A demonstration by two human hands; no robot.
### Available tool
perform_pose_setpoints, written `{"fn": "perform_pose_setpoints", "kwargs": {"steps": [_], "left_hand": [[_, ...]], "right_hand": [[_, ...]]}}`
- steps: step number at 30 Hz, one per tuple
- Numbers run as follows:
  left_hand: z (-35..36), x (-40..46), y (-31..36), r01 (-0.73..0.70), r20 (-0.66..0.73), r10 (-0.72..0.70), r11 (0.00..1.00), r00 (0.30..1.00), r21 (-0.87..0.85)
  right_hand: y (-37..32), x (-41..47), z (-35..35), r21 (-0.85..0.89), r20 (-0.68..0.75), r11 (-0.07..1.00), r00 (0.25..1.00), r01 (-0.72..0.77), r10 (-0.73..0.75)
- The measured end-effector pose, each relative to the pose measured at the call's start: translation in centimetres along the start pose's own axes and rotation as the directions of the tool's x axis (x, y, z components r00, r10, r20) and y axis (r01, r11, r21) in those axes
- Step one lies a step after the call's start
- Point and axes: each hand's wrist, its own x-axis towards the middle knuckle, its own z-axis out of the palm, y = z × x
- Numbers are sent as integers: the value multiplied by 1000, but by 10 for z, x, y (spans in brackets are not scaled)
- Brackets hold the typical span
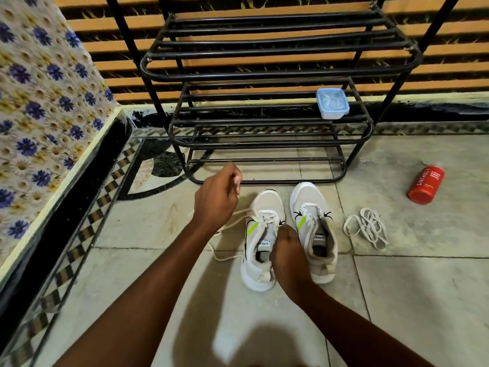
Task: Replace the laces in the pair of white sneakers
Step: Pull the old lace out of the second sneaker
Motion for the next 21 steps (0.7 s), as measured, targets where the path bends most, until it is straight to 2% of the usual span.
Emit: {"fn": "perform_pose_setpoints", "kwargs": {"steps": [3,6,9,11,14,16,17,21], "left_hand": [[4,-5,-14,125,227,-151,984,962,124],[17,-19,-37,268,494,-244,963,834,23],[28,-29,-46,192,648,-206,977,733,93],[28,-28,-40,89,711,-190,980,677,178],[31,-18,-33,-44,778,-186,963,601,264],[33,-11,-30,-86,795,-216,944,567,318],[34,-10,-27,-101,797,-229,935,560,339],[36,-8,-17,-168,768,-222,904,600,393]], "right_hand": [[-3,4,3,-10,-39,999,999,36,-36],[0,8,1,25,-79,991,989,128,-126],[2,15,-4,56,-92,975,973,215,-209],[-4,28,-11,32,-50,978,977,207,-205],[-14,50,-21,-121,144,970,970,213,-195],[-18,61,-25,-176,223,954,954,241,-200],[-19,65,-25,-186,236,951,951,247,-201],[-22,70,-23,-243,259,934,945,262,-198]]}}
